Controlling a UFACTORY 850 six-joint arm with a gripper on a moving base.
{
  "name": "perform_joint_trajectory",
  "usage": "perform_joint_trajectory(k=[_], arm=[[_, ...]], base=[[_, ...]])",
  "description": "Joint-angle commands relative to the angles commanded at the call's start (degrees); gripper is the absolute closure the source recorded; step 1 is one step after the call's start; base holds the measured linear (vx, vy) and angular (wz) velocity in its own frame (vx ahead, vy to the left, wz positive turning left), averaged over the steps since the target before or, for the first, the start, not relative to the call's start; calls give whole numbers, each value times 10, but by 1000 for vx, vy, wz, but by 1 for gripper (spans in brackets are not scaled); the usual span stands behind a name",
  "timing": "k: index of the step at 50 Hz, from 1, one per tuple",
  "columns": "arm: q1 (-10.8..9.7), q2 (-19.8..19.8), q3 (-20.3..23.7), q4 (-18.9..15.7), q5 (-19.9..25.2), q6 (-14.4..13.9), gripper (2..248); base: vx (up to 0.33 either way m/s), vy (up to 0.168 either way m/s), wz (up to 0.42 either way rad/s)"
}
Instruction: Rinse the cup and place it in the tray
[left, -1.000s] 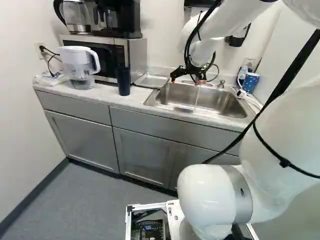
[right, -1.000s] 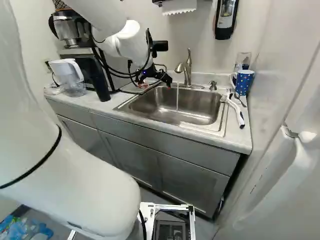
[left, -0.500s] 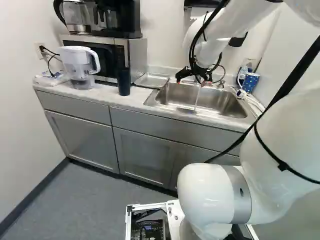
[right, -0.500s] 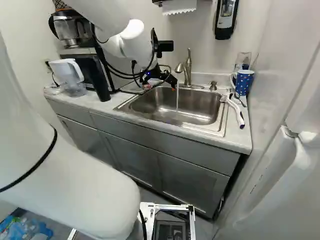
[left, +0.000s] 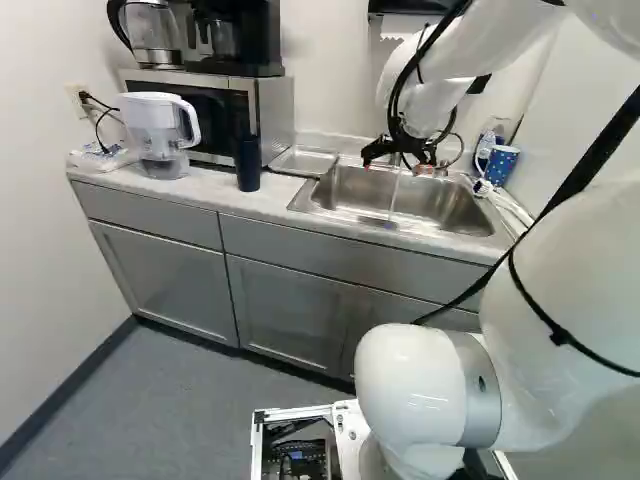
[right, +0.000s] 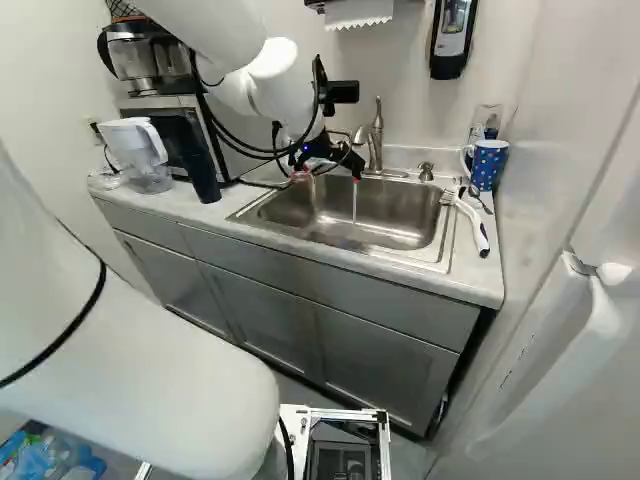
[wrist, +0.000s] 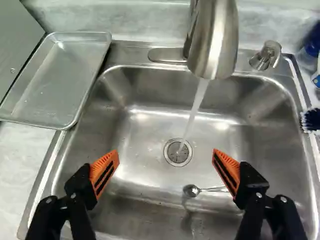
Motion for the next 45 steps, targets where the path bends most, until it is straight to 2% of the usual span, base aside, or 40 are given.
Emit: perform_joint_trajectory(k=[8, 33, 45], arm=[[-6, 0, 0, 0, 0, 0, 3], [-5, 0, 0, 0, 0, 0, 3], [7, 5, 5, 0, 0, 0, 3]], base=[[0, 0, 0], [0, 0, 0], [0, 0, 0]])
